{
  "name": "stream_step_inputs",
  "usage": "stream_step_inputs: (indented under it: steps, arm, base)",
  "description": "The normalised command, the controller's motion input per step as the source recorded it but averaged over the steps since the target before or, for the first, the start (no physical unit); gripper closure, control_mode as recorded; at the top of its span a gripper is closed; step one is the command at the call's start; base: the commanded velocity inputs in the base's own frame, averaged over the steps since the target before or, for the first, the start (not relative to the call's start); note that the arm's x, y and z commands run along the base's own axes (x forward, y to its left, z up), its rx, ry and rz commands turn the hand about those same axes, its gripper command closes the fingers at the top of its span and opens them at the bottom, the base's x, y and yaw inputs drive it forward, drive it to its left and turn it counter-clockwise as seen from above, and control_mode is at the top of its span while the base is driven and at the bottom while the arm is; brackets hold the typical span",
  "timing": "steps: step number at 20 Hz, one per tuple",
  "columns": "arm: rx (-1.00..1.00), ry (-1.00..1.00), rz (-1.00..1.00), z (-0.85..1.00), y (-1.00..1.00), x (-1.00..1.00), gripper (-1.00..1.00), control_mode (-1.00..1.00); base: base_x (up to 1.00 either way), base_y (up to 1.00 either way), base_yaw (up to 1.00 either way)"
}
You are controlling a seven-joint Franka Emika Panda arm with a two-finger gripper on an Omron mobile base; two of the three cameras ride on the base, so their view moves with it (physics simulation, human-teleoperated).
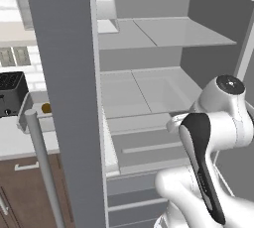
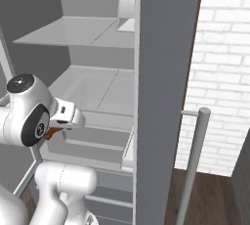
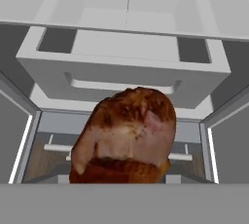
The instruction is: Place one avocado and one chicken drumstick in each tupperware on the nearby counter, to pack two identical lunches.
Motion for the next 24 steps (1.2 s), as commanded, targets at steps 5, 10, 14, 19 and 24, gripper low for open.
stream_step_inputs:
  steps: [5, 10, 14, 19, 24]
  arm:
    - [0.0, 0.0, 0.0, 0.0, 0.0, -0.01, 1.0, -1.0]
    - [0.0, 0.0, 0.0, 0.0, 0.0, -0.02, 1.0, -1.0]
    - [0.0, 0.0, 0.0, 0.0, 0.0, -0.24, 1.0, 1.0]
    - [0.0, 0.0, 0.0, 0.0, 0.0, 0.0, 1.0, 1.0]
    - [0.0, 0.0, 0.0, 0.0, 0.0, 0.0, 1.0, 1.0]
  base:
    - [0.0, 0.0, 0.0]
    - [0.0, 0.0, 0.0]
    - [-0.47, 0.0, 0.04]
    - [-0.93, 0.18, 0.27]
    - [-0.67, 0.19, 0.65]
